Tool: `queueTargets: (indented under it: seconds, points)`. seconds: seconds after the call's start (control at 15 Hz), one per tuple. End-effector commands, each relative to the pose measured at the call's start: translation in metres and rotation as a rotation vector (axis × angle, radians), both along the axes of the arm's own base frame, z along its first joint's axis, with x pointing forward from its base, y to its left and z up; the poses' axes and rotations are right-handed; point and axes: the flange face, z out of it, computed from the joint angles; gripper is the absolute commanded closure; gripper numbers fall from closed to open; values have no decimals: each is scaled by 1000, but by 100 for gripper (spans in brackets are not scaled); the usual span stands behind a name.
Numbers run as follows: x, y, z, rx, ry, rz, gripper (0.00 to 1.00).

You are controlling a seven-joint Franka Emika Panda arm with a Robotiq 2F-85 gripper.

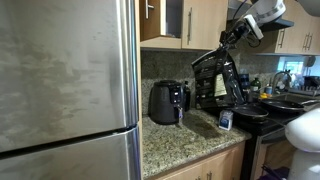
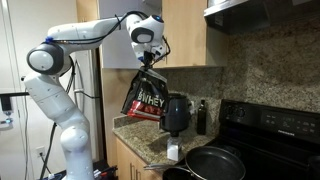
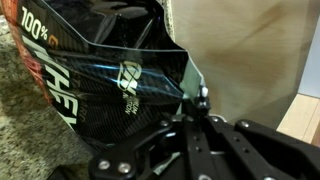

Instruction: Move the black packet to the right and then put it back in the left corner

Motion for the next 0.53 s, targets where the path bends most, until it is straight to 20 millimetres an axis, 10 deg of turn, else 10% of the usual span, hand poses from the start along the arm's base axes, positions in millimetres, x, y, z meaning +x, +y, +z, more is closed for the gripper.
queueTargets:
  seconds: [0.0,0.47]
  points:
    - [-18,-40,34,12,-56,-176,99]
    - [33,-84,-8,-18,-164,-411,99]
